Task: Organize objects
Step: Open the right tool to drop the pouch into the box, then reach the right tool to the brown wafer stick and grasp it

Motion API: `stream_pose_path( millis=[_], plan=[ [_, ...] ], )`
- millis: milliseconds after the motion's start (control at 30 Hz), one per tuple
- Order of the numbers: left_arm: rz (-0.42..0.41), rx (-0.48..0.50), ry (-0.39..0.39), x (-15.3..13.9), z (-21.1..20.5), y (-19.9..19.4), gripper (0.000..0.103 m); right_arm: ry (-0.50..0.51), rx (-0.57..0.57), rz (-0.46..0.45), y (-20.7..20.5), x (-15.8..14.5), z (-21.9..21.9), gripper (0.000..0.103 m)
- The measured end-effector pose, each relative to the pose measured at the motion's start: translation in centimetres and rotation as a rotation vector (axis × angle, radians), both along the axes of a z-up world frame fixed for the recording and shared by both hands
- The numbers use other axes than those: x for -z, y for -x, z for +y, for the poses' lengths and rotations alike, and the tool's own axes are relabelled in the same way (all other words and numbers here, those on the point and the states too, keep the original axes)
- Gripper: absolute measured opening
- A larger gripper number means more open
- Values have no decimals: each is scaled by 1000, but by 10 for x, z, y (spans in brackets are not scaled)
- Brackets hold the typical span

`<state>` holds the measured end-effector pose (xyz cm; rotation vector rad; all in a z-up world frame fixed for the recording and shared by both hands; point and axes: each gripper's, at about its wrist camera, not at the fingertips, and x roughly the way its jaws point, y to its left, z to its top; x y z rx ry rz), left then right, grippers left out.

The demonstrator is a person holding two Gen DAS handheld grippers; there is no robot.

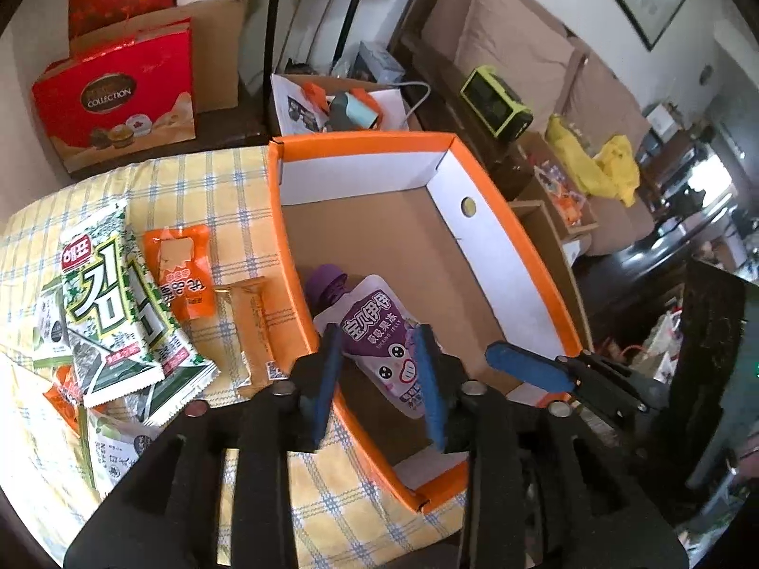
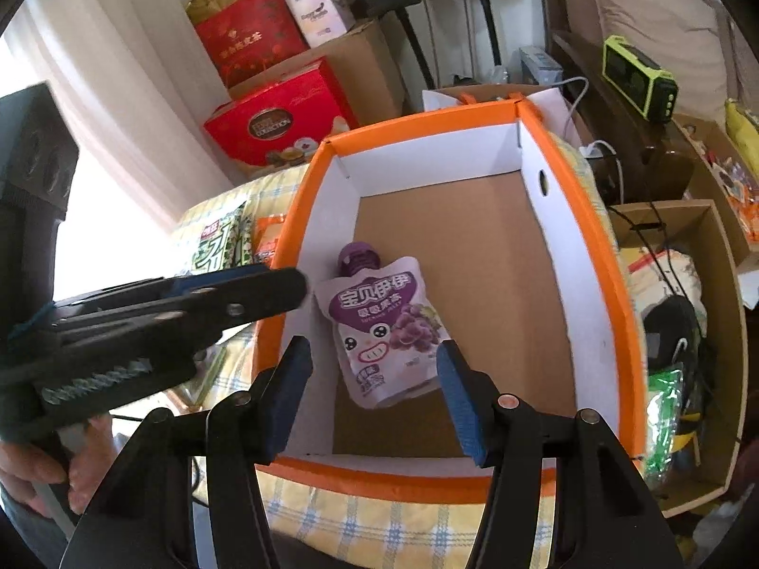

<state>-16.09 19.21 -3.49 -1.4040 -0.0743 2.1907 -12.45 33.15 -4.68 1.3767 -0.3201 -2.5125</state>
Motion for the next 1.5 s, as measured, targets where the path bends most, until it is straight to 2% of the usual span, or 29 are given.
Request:
stream_pose_path(
  millis=[200,267,333,400,500,533,567,633,867,1200,1500],
  plan=[
    [61,-15,37,-13,-26,-11,53,-35,35,13,-3,-6,1,62],
    [89,-34,59,-17,-37,-14,68,-20,27,18,-6,-8,-1,64],
    [121,-58,84,-20,-50,-18,75,-25,21,25,-8,-9,-5,71],
    [135,-77,109,-21,-62,-20,75,-47,13,36,-9,-12,-14,81],
    [140,-100,130,-21,-81,-22,75,-52,-1,47,-10,-16,-24,83],
    [140,-106,130,-21,-88,-23,80,-51,-4,50,-11,-17,-26,85],
    [140,-116,130,-20,-95,-25,90,-49,-8,53,-11,-19,-29,86],
    [154,-145,126,-22,-110,-28,95,-40,-17,62,-13,-22,-36,88],
    [146,-195,146,-14,-152,-38,95,-35,-80,79,-20,-30,-69,88],
    [88,-241,188,24,-199,-57,95,-28,-173,81,-26,-25,-113,88],
    [43,-307,135,38,-236,-50,95,-43,-281,54,-31,-8,-156,86]
  ],
)
